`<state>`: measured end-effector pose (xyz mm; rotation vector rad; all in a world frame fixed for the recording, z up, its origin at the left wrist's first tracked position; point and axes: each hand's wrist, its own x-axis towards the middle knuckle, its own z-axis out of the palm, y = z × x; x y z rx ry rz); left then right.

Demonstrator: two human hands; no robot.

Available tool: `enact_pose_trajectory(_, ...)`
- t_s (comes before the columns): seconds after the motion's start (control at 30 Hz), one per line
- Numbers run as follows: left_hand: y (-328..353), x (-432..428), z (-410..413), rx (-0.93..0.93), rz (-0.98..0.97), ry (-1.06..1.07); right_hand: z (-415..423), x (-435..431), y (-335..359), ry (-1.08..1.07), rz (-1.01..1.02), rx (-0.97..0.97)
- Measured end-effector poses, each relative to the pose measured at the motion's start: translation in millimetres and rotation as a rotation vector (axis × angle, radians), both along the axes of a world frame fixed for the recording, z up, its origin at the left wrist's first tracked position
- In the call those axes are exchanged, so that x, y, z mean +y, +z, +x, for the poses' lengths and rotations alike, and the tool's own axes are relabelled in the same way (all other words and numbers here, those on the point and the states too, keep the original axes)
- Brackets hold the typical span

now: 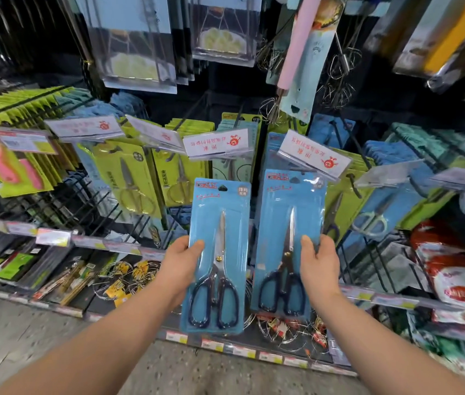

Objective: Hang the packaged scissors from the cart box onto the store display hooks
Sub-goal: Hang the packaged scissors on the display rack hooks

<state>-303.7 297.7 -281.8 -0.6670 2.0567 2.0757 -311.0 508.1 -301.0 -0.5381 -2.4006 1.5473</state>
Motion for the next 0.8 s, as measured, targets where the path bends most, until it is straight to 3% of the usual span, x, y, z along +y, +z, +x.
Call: enact_pose_trajectory(0.8,-16.0,-6.2,-14.2,0.014,0.01,-0.079,-54.0,2.5,3.4,-0.112,-0.138,-0.054)
